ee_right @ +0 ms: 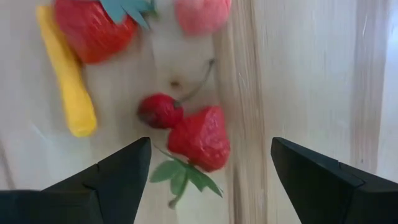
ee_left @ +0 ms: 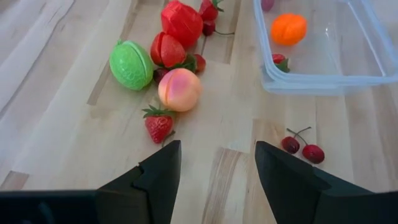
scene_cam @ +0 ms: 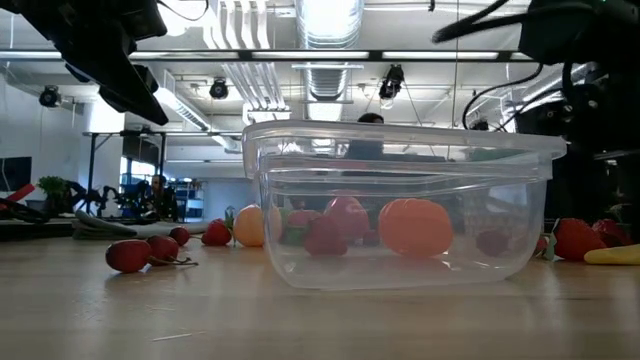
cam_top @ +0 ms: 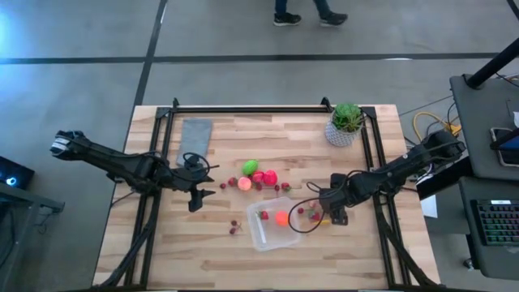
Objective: Pick and placing Produce into tupperware
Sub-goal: Put the red strawberry into the transparent bin
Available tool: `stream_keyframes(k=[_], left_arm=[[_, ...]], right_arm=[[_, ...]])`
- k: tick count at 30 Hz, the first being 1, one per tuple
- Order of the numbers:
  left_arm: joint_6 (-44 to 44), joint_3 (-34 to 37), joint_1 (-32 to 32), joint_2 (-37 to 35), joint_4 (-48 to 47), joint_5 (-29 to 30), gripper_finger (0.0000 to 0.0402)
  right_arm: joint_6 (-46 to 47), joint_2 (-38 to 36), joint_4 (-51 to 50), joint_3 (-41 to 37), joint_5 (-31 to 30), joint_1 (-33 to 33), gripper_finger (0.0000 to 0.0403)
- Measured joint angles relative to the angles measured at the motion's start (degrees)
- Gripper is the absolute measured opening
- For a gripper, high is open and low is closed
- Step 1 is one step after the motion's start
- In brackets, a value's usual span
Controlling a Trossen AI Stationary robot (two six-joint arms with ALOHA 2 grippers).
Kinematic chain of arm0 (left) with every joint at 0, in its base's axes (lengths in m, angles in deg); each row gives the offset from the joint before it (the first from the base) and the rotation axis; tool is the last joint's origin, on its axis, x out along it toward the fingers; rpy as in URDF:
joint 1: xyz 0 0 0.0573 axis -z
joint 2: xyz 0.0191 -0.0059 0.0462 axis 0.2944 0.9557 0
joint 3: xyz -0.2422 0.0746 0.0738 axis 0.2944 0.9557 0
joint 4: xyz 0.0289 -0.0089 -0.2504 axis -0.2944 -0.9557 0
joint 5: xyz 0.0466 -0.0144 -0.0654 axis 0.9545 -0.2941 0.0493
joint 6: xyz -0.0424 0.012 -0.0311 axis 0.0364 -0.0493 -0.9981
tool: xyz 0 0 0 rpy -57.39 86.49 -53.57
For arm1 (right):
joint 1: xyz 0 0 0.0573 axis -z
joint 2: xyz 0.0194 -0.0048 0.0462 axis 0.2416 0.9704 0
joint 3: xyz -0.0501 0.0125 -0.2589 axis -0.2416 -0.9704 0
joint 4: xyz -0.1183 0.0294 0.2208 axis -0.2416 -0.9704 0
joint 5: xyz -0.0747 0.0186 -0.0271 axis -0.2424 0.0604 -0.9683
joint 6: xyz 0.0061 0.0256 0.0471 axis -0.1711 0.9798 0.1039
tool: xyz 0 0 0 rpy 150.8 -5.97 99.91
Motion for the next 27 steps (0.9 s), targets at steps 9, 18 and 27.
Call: stream_keyframes(k=[9,18,27], left_arm=[[-0.02,0.00,0.00,0.04,0.19,0.05,0.0192],[-0.02,0.02,0.00,0.08,0.17,0.07,0.0192],[-0.02,0.02,0.00,0.08,0.19,0.09,0.0192]], right_arm=[[-0.05,0.00,1.47,-1.34,-2.59,0.00,0.0324],[0.49,0.00,2.14,-1.85,-2.69,0.00,0.0324],[0.31,0.00,2.12,-1.83,-2.97,0.00,0.0299]])
